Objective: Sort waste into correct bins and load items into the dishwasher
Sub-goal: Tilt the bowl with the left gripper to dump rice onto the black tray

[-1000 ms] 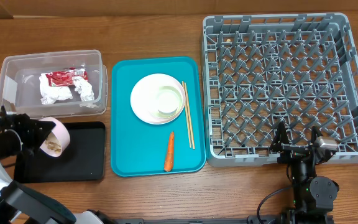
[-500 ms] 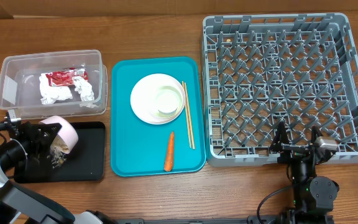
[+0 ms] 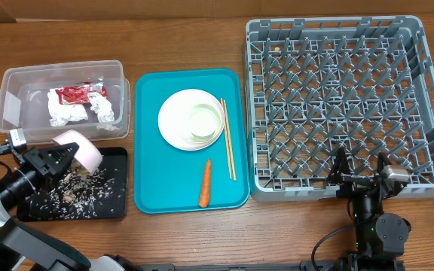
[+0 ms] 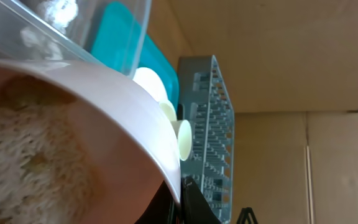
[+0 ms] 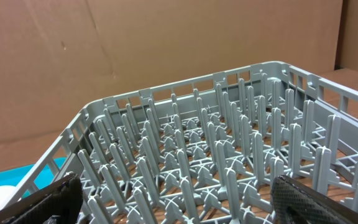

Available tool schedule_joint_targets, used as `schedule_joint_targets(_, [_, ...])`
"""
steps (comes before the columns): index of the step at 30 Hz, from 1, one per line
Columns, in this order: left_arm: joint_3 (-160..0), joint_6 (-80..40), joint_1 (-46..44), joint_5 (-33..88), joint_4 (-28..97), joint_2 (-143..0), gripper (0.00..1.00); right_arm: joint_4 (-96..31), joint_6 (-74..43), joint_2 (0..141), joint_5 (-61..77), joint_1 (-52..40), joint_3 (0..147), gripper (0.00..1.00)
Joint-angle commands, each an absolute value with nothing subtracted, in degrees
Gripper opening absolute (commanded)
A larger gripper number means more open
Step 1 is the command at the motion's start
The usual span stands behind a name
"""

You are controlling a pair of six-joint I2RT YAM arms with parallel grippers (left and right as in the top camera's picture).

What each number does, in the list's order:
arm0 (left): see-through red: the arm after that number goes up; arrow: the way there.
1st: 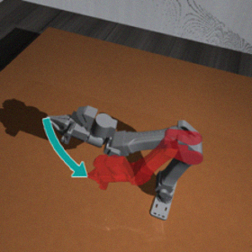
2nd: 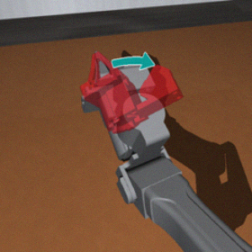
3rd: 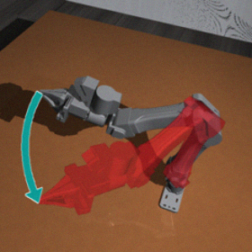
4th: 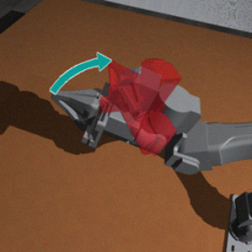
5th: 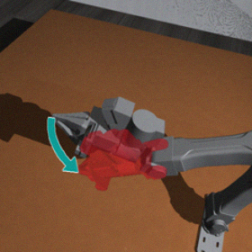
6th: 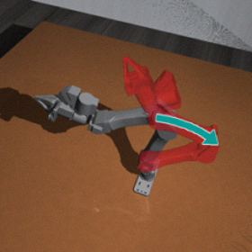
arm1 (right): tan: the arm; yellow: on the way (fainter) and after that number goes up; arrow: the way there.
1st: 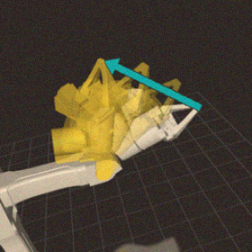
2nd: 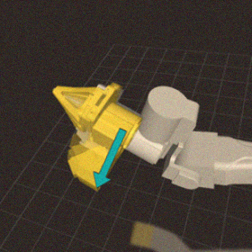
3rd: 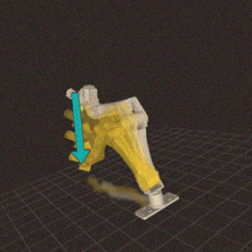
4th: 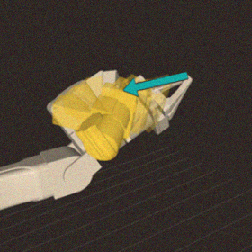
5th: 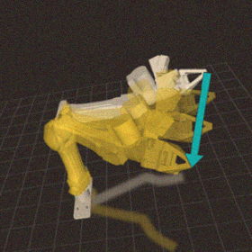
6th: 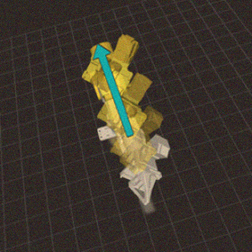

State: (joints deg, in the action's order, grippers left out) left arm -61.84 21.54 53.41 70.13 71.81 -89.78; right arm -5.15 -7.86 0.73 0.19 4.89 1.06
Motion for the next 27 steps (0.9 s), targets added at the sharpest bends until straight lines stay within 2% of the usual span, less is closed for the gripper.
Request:
schedule_joint_targets(1, [-61.52,28.23,54.85,74.72,74.39,-88.38,0.04,-4.82,-7.64,0.16,0.56,5.10,0.45,1.00])
schedule_joint_targets(11, [-61.52,35.75,58.85,73.93,81.58,-88.38,0.04,-4.82,-7.64,0.16,0.56,5.10,0.45,1.00])
schedule_joint_targets(19, [-61.52,37.63,59.35,73.97,82.70,-88.38,0.04,-4.80,-7.64,0.16,0.56,5.10,0.45,1.00])
schedule_joint_targets(27, [-61.52,43.79,59.35,77.82,88.88,-88.38,0.04,-4.80,-7.64,0.16,0.56,5.10,0.45,1.00])
